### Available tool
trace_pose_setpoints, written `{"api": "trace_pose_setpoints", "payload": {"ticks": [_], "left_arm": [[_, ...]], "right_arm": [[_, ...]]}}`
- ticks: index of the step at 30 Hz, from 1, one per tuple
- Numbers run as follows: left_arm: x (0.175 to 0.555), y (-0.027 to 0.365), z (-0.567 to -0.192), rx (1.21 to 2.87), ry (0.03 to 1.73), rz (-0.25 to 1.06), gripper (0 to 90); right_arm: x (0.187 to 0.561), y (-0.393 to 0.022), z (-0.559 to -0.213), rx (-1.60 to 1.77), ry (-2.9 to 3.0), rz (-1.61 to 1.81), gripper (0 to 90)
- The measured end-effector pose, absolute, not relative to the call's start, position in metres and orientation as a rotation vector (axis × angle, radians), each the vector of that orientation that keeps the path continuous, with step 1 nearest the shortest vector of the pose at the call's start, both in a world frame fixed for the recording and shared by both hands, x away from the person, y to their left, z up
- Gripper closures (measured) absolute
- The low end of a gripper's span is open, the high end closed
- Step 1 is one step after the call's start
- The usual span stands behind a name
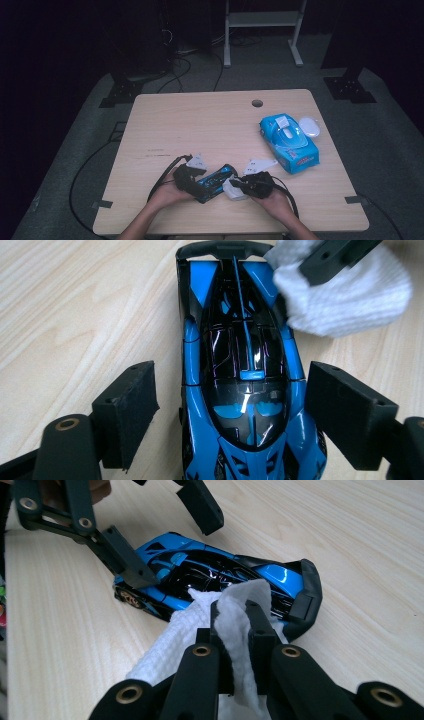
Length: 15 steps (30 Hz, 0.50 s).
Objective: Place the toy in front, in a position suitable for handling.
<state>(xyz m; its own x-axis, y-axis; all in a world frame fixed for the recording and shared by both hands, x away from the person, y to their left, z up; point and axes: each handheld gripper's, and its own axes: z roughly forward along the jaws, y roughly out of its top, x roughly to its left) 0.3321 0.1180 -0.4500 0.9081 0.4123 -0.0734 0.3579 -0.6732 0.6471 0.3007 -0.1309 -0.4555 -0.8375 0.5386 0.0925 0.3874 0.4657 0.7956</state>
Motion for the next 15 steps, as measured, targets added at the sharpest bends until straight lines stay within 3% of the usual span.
{"api": "trace_pose_setpoints", "payload": {"ticks": [15], "left_arm": [[0.331,0.092,-0.462,2.462,0.491,0.146,18.6]], "right_arm": [[0.289,-0.168,-0.43,0.843,2.429,1.447,85.0]]}}
